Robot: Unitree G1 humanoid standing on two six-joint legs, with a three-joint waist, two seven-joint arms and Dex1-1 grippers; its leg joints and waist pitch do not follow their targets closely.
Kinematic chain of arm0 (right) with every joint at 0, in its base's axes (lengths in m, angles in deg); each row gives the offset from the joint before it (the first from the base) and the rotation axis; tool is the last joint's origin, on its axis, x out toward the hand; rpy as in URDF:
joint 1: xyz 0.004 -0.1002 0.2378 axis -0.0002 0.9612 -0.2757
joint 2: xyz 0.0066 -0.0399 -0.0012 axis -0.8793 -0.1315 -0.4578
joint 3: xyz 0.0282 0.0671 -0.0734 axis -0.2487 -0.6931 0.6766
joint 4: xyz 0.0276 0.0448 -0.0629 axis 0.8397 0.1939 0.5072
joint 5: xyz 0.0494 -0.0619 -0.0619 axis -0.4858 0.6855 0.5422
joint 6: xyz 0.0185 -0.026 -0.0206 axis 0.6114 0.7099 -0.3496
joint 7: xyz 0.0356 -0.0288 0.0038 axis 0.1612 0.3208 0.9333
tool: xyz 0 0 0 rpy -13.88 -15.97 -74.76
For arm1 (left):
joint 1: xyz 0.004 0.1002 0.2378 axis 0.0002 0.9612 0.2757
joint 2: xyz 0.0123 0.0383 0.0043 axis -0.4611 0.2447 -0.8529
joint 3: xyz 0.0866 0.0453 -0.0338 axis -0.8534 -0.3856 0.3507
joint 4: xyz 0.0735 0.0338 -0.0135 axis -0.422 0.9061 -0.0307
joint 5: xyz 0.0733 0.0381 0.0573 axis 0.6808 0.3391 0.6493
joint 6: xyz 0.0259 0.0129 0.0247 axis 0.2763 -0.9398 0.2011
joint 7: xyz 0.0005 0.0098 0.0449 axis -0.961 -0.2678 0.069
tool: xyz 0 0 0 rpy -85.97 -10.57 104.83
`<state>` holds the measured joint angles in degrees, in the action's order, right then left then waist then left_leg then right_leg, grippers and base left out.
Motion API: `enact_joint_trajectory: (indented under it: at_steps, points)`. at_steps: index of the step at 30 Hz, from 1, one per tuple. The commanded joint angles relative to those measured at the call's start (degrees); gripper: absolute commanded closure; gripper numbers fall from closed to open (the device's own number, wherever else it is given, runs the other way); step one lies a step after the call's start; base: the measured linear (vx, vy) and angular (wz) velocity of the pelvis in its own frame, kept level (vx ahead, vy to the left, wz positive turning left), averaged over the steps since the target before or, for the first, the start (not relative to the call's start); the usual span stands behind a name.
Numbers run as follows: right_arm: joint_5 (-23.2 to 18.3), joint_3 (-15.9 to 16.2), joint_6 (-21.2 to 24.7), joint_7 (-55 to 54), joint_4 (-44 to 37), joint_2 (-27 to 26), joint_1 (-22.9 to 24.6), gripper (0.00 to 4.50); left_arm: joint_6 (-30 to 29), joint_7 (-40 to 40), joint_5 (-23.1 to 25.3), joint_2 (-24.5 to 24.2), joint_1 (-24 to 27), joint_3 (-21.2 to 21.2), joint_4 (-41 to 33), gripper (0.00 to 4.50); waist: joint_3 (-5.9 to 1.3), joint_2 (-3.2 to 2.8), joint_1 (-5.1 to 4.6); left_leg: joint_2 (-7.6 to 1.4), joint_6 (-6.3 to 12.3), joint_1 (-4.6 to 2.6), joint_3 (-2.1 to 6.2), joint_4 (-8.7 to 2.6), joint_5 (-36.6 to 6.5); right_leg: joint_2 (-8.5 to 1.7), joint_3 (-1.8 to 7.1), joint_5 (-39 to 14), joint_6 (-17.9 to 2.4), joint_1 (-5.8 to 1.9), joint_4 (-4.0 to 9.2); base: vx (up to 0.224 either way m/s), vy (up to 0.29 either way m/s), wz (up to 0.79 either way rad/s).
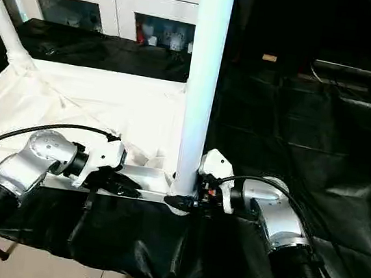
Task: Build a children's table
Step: Rotate leg to tighten
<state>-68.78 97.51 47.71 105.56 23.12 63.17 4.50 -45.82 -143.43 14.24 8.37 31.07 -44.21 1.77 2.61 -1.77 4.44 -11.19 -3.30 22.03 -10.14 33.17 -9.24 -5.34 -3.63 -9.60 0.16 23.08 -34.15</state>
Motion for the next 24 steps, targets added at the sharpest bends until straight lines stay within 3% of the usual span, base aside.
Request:
enact_joint_trajectory:
  at_steps: [1, 5, 6, 8, 9, 11, 15, 16, 18, 21, 24]
  points:
    - [-0.64, 1.64, 0.54, -0.81, -1.23, -2.12, 0.75, 1.78, -0.59, 4.75, -0.37, 1.37, -1.95, 1.51, 0.39, 4.5, -3.56, -0.03, -0.17, -1.85, 0.6, -1.3, 0.29, -4.14, -18.62, -2.61, 2.02, -15.59, -13.39, -2.35, 4.03, 0.0, 0.0, 0.0]
    - [1.2, -1.51, 0.12, -13.06, 2.02, -6.73, 0.07, 1.78, -3.98, 14.24, 1.35, 4.6, -3.05, 3.22, 1.49, 4.5, -3.35, 0.19, -0.82, -1.62, -0.83, -1.43, 0.52, -4.25, -20.35, -2.8, 1.97, -20.94, -11.79, -2.09, 4.59, 0.0, 0.0, 0.0]
    - [2.27, -3.04, 0.55, -20.59, 3.84, -9.91, -0.45, 1.79, -5.55, 19.96, 2.69, 6.81, -3.47, 3.71, 1.58, 4.5, -3.37, 0.24, -1.15, -1.65, -1.04, -1.4, 0.53, -4.27, -20.44, -2.77, 2.04, -22.0, -11.07, -2.02, 4.7, 0.0, 0.0, 0.0]
    - [2.71, -3.5, 0.88, -23.66, 4.53, -11.33, -0.68, 1.8, -6.27, 21.52, 3.1, 7.74, -3.41, 3.62, 1.18, 4.5, -3.31, 0.22, -1.47, -1.54, -1.27, -1.38, 0.7, -4.33, -21.21, -2.72, 1.91, -23.35, -10.38, -2.06, 4.92, 0.0, 0.0, 0.0]
    - [4.27, -3.95, 0.82, -30.49, 5.94, -14.63, -1.21, 1.8, -8.21, 25.77, 4.5, 10.18, -3.13, 3.29, 0.12, 4.5, -3.29, -0.02, -1.63, -1.58, -1.4, -1.34, 0.7, -4.39, -21.27, -2.69, 2.01, -22.83, -10.23, -1.9, 4.96, 0.0, 0.0, 0.0]
    - [4.81, -4.28, 1.14, -33.81, 6.84, -16.1, -1.67, 1.8, -8.9, 27.03, 4.75, 11.3, -2.92, 3.06, -0.42, 4.5, -3.31, 0.17, -1.82, -1.41, -1.19, -1.42, 0.7, -4.34, -21.76, -2.63, 1.9, -23.26, -9.91, -1.9, 5.18, 0.0, 0.0, 0.0]
    - [6.95, -6.06, 0.27, -45.67, 10.6, -22.06, -3.61, 1.8, -10.4, 30.63, 5.16, 15.69, -2.29, 2.16, -1.86, 4.5, -3.27, -0.02, -2.44, -1.32, -1.26, -1.35, 0.72, -4.38, -21.99, -2.62, 1.91, -23.93, -9.56, -1.65, 5.33, 0.0, 0.0, 0.0]
    - [6.65, -6.28, 0.28, -45.56, 10.67, -22.27, -3.63, 1.8, -10.32, 30.73, 5.21, 15.81, -2.33, 2.09, -1.74, 4.5, -3.31, -0.05, -2.49, -1.33, -1.24, -1.34, 0.78, -4.35, -22.12, -2.63, 1.91, -23.91, -9.45, -1.65, 5.36, 0.0, 0.0, 0.0]
    - [5.95, -6.73, 0.34, -45.08, 10.63, -22.61, -3.59, 1.1, -9.94, 30.86, 5.28, 15.99, -2.45, 1.97, -1.38, 4.5, -3.48, -0.08, -2.51, -1.36, -0.58, -1.18, 0.75, -4.37, -21.46, -2.47, 1.96, -21.19, -9.57, -1.87, 5.18, 0.0, 0.0, 0.0]
    - [5.37, -7.19, 0.24, -43.52, 9.36, -21.76, -3.31, 1.05, -8.75, 29.52, 5.08, 15.51, -2.57, 1.73, -1.06, 4.5, -3.52, -0.15, -2.51, -1.38, -0.03, -1.02, 0.64, -4.36, -20.53, -2.38, 2.0, -17.62, -10.54, -2.05, 4.86, 0.0, 0.0, 0.0]
    - [5.83, -6.93, -0.65, -42.21, 8.75, -20.12, -3.32, 0.87, -7.51, 26.98, 4.39, 14.57, -2.25, 1.48, -1.8, 4.5, -3.5, -0.21, -2.46, -1.36, 0.17, -1.03, 0.6, -4.35, -20.41, -2.45, 1.99, -17.48, -10.85, -2.15, 4.86, 0.0, 0.0, 0.0]
